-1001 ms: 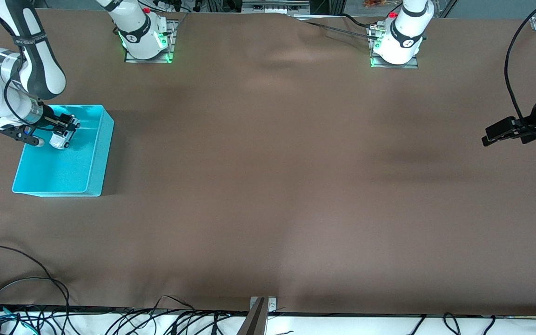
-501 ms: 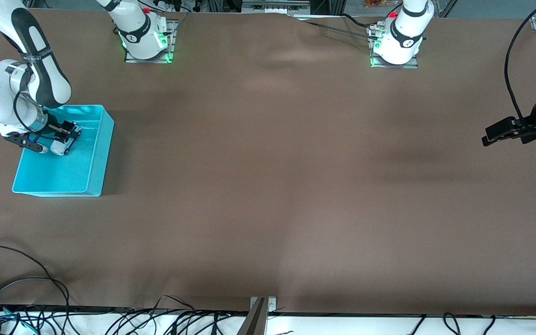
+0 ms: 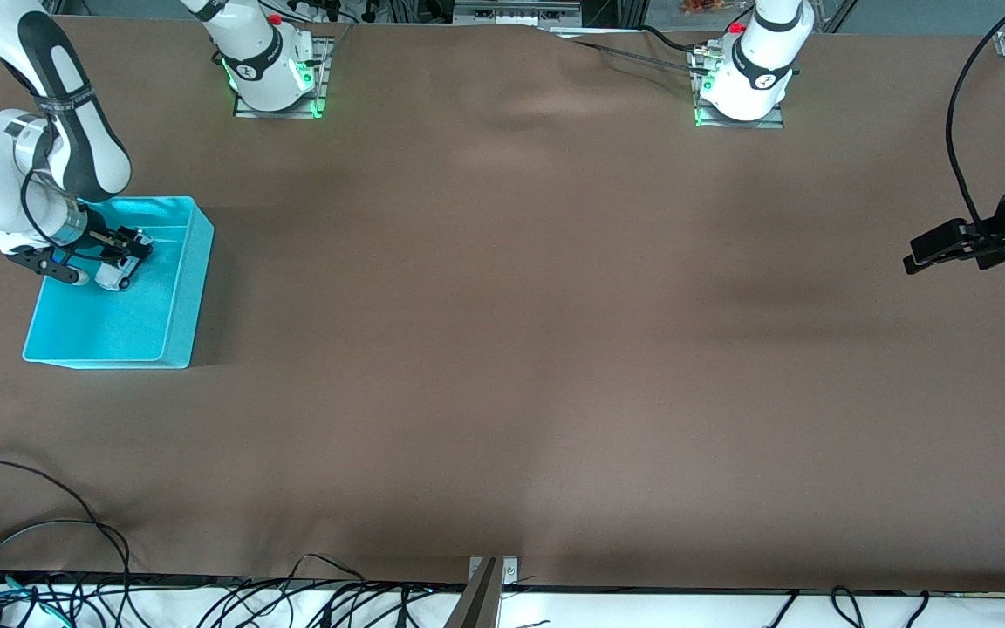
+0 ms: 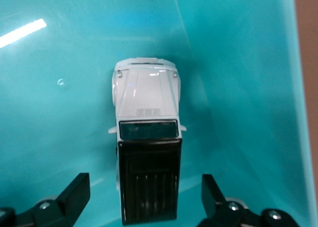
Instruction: Wind and store white jeep toy
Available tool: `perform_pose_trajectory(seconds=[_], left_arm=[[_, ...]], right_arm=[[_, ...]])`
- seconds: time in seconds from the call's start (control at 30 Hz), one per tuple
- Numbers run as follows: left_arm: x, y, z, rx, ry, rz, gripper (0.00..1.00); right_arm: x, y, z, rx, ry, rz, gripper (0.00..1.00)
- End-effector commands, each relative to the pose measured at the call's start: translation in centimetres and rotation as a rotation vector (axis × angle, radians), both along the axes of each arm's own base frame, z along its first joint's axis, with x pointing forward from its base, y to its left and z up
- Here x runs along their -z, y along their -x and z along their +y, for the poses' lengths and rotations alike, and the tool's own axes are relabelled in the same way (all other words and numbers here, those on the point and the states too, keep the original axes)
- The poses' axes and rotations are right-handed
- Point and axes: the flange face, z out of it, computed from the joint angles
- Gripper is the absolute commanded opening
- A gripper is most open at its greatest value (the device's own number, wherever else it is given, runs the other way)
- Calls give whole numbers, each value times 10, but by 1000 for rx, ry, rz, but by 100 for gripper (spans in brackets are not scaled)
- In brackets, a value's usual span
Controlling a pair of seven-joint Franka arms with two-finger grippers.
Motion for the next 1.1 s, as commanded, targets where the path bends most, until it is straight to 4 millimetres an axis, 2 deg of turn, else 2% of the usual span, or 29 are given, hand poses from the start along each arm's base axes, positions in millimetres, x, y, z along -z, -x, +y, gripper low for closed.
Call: perform_pose_trajectory(seconds=[0.0,0.6,0.73,0.9,1.07], left_arm=[[-5,1,0,9,29,-5,100],[-11,0,6,4,44,-19,100],[-11,0,3,8,45,-22,100],[-12,0,4,7,48,-27,100],[-11,0,4,9,60,-26,100]], right_arm=[[-37,1,0,-2,-4,0,100],[-135,7,20,-14,-29,-43,100],[-154,5,34,-38,-34,-43,100],[-192,-2,42,-48,-40,-27,100],[-249,-22,53,-16,-112,-25,100]])
